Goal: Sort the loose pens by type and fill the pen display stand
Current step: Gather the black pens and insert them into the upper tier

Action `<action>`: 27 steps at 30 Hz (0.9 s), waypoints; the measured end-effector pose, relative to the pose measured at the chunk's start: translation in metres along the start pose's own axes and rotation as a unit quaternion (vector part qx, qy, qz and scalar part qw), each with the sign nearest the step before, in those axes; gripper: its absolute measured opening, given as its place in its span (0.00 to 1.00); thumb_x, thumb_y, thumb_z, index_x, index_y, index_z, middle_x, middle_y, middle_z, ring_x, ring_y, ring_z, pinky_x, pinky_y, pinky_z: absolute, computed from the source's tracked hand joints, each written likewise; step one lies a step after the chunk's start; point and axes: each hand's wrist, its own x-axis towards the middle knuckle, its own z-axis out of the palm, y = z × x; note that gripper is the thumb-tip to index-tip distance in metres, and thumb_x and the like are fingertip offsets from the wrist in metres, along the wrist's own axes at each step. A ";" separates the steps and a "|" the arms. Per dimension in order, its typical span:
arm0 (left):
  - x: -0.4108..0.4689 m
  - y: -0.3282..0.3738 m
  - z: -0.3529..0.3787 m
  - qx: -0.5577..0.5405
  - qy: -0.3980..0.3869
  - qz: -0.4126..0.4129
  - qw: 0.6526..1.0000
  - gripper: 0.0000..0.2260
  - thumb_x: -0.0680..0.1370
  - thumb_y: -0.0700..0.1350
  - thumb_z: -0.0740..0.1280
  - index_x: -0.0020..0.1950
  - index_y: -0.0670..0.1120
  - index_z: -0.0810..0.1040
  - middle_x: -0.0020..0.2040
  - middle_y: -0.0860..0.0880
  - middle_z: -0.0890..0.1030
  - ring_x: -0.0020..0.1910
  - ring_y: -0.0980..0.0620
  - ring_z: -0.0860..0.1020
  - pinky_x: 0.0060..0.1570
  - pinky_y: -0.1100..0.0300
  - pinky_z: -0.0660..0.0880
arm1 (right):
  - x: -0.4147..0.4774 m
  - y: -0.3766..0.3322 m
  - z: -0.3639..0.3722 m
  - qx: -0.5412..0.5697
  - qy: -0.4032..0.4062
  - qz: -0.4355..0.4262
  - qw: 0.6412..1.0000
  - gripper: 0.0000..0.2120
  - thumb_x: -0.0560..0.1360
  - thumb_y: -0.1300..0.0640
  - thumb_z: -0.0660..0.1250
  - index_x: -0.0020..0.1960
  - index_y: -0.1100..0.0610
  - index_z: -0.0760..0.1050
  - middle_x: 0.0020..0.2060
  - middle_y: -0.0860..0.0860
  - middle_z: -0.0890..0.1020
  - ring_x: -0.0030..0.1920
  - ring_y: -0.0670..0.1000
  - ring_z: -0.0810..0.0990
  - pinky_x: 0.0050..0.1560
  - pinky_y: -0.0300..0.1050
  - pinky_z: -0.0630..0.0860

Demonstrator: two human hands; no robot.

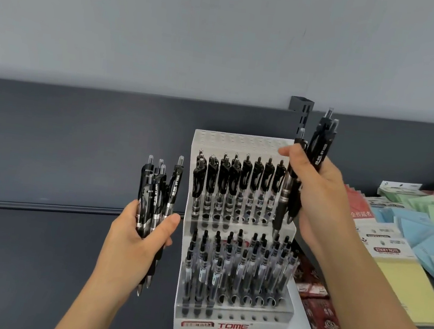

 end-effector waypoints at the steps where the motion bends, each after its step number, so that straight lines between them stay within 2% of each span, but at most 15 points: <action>1: 0.000 -0.001 0.000 -0.001 -0.002 -0.001 1.000 0.07 0.73 0.51 0.69 0.43 0.49 0.74 0.30 0.50 0.79 0.28 0.56 0.74 0.35 0.56 0.71 | 0.000 -0.001 0.000 -0.006 0.006 -0.014 1.000 0.08 0.75 0.46 0.64 0.43 0.47 0.80 0.34 0.38 0.77 0.41 0.44 0.73 0.55 0.50 0.71; 4: 0.000 -0.002 0.000 0.000 -0.004 -0.001 1.000 0.08 0.73 0.51 0.69 0.43 0.49 0.74 0.30 0.50 0.79 0.29 0.54 0.74 0.35 0.55 0.71 | 0.001 -0.002 0.002 -0.012 0.016 -0.047 0.999 0.07 0.74 0.47 0.65 0.45 0.48 0.81 0.29 0.44 0.70 0.34 0.46 0.68 0.45 0.42 0.70; 8: -0.001 -0.002 -0.002 -0.004 -0.005 -0.001 1.000 0.07 0.73 0.51 0.69 0.43 0.49 0.74 0.30 0.50 0.79 0.28 0.56 0.74 0.34 0.57 0.71 | 0.004 0.003 0.005 -0.011 0.020 -0.055 0.998 0.07 0.74 0.53 0.68 0.49 0.54 0.80 0.24 0.38 0.74 0.28 0.38 0.72 0.37 0.31 0.70; 11: -0.001 -0.002 -0.003 -0.006 -0.008 -0.002 1.000 0.07 0.73 0.50 0.69 0.43 0.49 0.75 0.30 0.51 0.79 0.27 0.58 0.74 0.35 0.57 0.70 | 0.003 0.005 0.010 -0.036 0.012 -0.095 0.995 0.05 0.73 0.57 0.69 0.49 0.52 0.80 0.36 0.39 0.81 0.36 0.34 0.78 0.39 0.25 0.72; 14: -0.001 -0.002 -0.005 -0.004 -0.007 -0.001 1.000 0.06 0.73 0.50 0.69 0.43 0.50 0.75 0.30 0.51 0.79 0.28 0.58 0.74 0.35 0.57 0.70 | 0.003 0.007 0.013 -0.086 0.021 -0.125 0.988 0.04 0.73 0.56 0.70 0.46 0.47 0.79 0.39 0.43 0.82 0.38 0.37 0.77 0.40 0.27 0.73; 16: 0.000 -0.003 -0.006 -0.002 -0.006 -0.001 1.000 0.06 0.73 0.51 0.69 0.43 0.50 0.75 0.30 0.51 0.79 0.28 0.58 0.74 0.35 0.57 0.70 | 0.004 0.009 0.015 -0.130 0.025 -0.140 0.981 0.03 0.73 0.54 0.69 0.45 0.47 0.78 0.37 0.46 0.81 0.34 0.39 0.75 0.38 0.32 0.72; 18: 0.001 -0.004 -0.008 -0.004 -0.006 -0.001 1.000 0.06 0.73 0.51 0.69 0.42 0.50 0.75 0.30 0.50 0.79 0.28 0.57 0.74 0.35 0.57 0.70 | 0.004 0.010 0.016 -0.168 0.014 -0.153 0.974 0.02 0.73 0.53 0.69 0.45 0.49 0.79 0.33 0.47 0.78 0.28 0.40 0.70 0.31 0.31 0.67; 20: 0.002 -0.004 -0.009 -0.006 -0.006 -0.001 1.000 0.06 0.73 0.51 0.69 0.43 0.50 0.75 0.30 0.50 0.79 0.28 0.57 0.74 0.36 0.57 0.70 | 0.004 0.011 0.018 -0.187 0.007 -0.160 0.969 0.02 0.73 0.53 0.69 0.45 0.51 0.79 0.30 0.48 0.76 0.26 0.41 0.68 0.29 0.30 0.64; 24: 0.002 -0.005 -0.008 -0.007 -0.009 -0.003 1.000 0.06 0.73 0.51 0.69 0.43 0.51 0.75 0.30 0.51 0.79 0.28 0.58 0.74 0.36 0.58 0.70 | 0.007 0.010 0.017 -0.210 0.013 -0.165 0.964 0.03 0.71 0.52 0.71 0.43 0.51 0.80 0.22 0.43 0.70 0.24 0.43 0.66 0.27 0.31 0.63; 27: 0.003 -0.005 -0.006 -0.008 -0.011 -0.003 1.000 0.06 0.73 0.50 0.69 0.43 0.51 0.75 0.30 0.51 0.79 0.28 0.58 0.74 0.36 0.58 0.70 | 0.007 0.010 0.015 -0.208 0.021 -0.171 0.963 0.03 0.71 0.52 0.72 0.43 0.51 0.80 0.23 0.43 0.71 0.24 0.41 0.67 0.28 0.30 0.64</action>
